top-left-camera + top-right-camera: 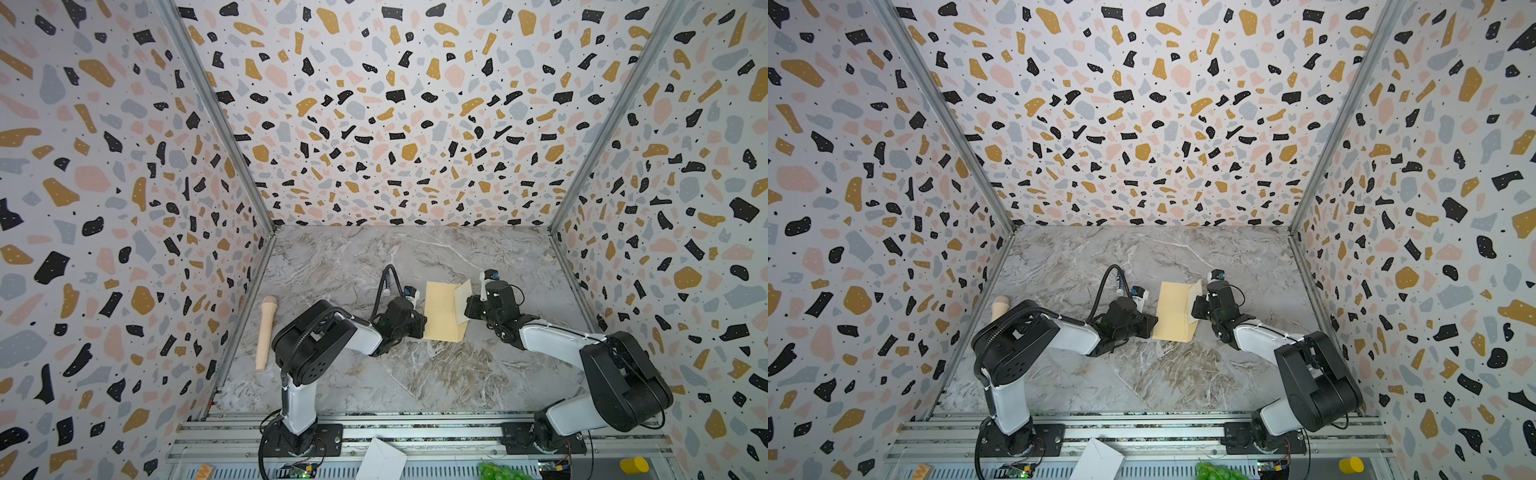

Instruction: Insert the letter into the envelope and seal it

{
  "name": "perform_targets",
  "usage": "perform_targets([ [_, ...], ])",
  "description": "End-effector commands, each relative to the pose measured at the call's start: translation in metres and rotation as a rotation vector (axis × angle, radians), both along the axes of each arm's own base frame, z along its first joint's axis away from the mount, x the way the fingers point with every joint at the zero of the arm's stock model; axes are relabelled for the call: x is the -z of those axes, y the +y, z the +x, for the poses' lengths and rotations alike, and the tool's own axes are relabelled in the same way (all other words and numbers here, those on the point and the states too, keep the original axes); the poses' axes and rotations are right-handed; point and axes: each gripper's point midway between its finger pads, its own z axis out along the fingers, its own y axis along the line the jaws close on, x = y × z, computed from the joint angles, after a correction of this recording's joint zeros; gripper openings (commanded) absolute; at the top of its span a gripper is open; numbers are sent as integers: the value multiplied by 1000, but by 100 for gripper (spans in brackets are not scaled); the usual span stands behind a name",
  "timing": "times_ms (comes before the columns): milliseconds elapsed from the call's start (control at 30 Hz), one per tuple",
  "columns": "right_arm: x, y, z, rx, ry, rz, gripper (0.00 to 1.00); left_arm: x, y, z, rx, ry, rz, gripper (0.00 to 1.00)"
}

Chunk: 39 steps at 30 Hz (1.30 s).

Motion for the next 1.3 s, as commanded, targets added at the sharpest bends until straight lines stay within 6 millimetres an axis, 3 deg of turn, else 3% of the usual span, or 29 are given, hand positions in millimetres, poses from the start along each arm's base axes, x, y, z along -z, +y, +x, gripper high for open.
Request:
perform_targets([
  [0, -7, -2, 3, 49, -9, -17, 0, 42, 17, -25, 12, 122, 99, 20],
  [167, 5, -10, 1, 124, 49, -48, 0, 42, 17, -25, 12, 123, 94, 19],
  [633, 21, 2, 0, 113, 101, -54, 0, 42, 14, -26, 17, 122, 90, 19],
  [1267, 30, 42, 8, -67, 90, 40, 0, 46, 10, -25, 25, 131, 80, 19],
])
